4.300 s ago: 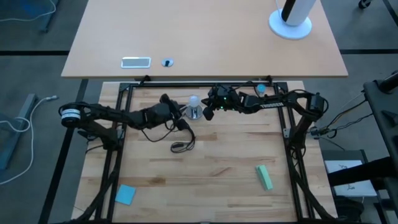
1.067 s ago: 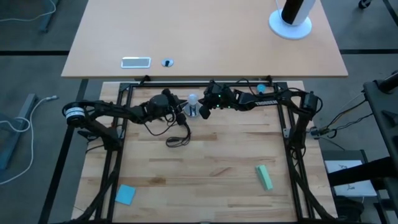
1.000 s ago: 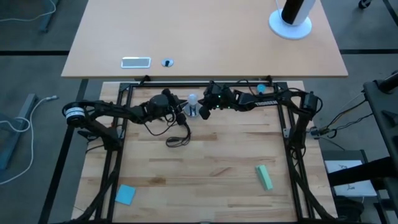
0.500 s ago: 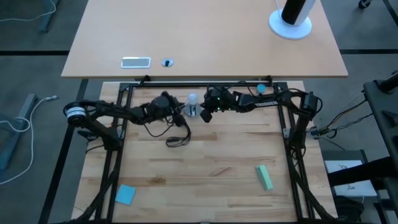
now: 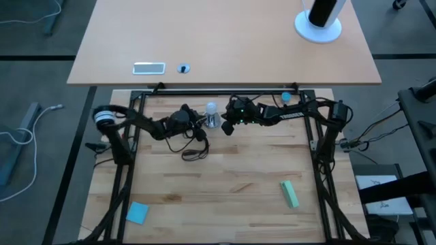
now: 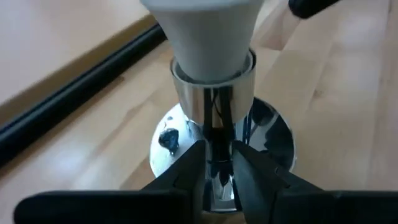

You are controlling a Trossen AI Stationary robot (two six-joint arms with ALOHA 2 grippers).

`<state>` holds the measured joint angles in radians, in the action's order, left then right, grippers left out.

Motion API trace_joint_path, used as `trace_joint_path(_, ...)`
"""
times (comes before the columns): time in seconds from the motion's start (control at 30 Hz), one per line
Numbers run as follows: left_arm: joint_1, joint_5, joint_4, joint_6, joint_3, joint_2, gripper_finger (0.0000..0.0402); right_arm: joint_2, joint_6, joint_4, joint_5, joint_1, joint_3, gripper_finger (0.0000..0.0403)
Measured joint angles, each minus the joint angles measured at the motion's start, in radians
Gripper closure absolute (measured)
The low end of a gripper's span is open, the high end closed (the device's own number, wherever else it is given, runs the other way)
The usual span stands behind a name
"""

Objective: Screw lightbulb
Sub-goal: Insert the lightbulb into the lamp

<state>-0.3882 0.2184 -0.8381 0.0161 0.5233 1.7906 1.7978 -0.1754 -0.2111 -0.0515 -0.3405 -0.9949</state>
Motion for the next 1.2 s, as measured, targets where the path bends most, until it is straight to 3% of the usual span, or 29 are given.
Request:
trace_joint_path(0.27,0.000,0.000,-0.088,-0.017,0.059,0.132,0.0281,0.003,-0.008,0.001,0.002,0.000,0.002,0.0403)
trace_joint_path(0.6,0.000,0.000,-0.145,-0.025,0.097,0.150,0.0224,0.003,-0.007,0.000,0.002,0.000,0.002,0.0403)
trace_joint_path(1.2,0.007,-0.044,-0.086,-0.150,0.114,0.205,0.0244,0.004,-0.015,-0.002,0.002,0.000,0.025,0.0403)
